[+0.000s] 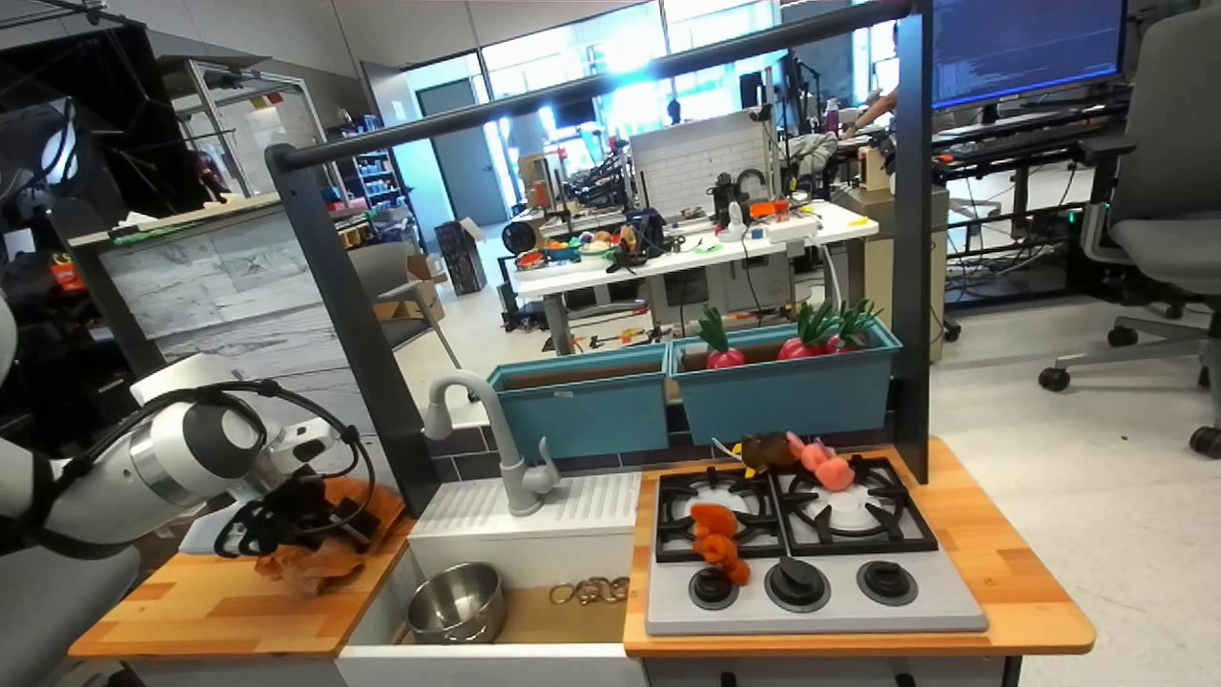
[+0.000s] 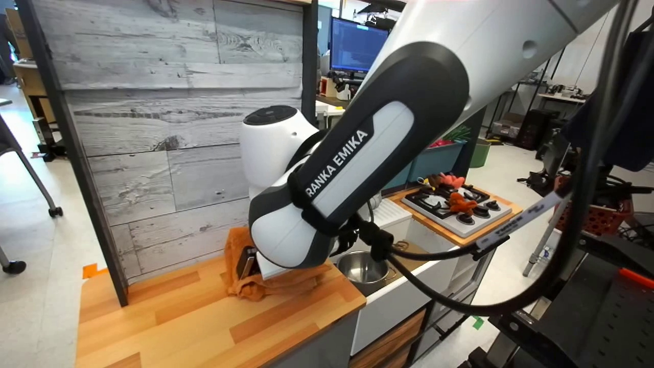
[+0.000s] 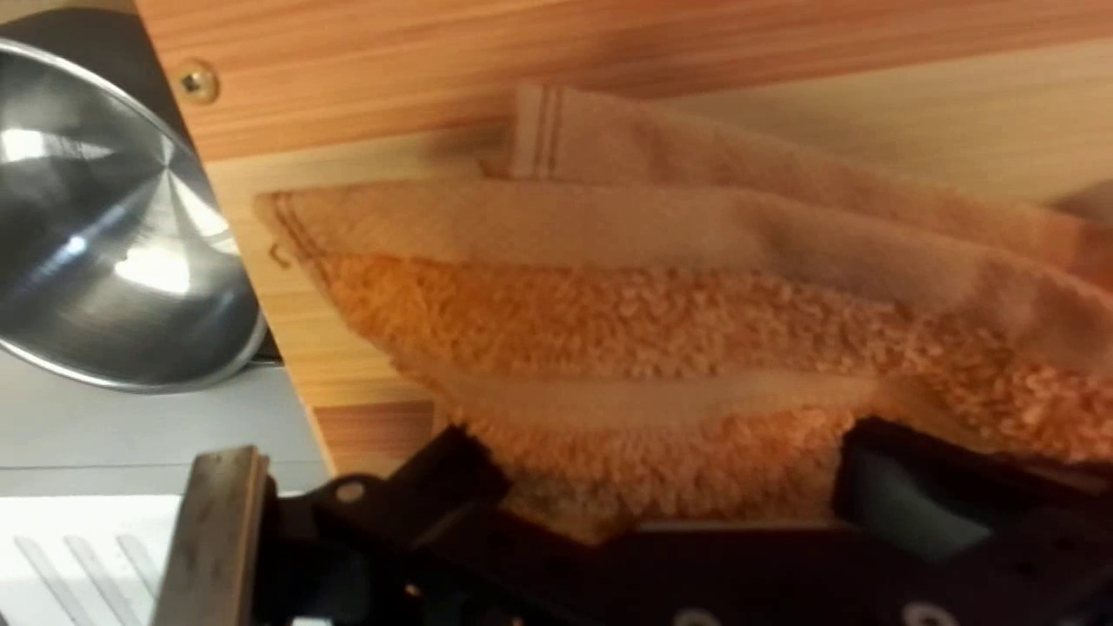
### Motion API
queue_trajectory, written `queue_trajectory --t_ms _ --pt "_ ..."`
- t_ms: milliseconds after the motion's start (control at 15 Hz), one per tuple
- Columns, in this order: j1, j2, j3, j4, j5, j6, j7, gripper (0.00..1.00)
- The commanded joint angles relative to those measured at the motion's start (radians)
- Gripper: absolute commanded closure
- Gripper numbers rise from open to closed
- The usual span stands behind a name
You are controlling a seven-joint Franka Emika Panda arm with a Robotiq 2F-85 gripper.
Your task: Wipe the left side of the counter with the orange towel, place the plush toys on the stove inside the silver pot in the sink
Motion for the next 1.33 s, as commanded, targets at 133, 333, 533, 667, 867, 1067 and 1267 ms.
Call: queue_trajectory --t_ms 133,333,533,667,867,1067,1267 --pt "0.065 0.033 0.065 -0.024 -0.028 0.109 -0.045 0.0" --pt "0.112 0.034 0.123 -0.016 -0.028 0.15 -0.058 0.0" --pt "0.13 0.027 0.18 -0.017 -0.023 0.158 -0.082 0.0" --pt "0.12 0.026 0.168 -0.022 -0.026 0.152 -0.081 0.0" --pt "0.068 0.009 0.115 -0.058 -0.005 0.131 -0.028 0.0" --pt "0.028 0.006 0.032 -0.069 0.008 0.122 0.046 0.0" --pt "0.014 0.022 -0.001 -0.051 -0.01 0.105 0.05 0.0"
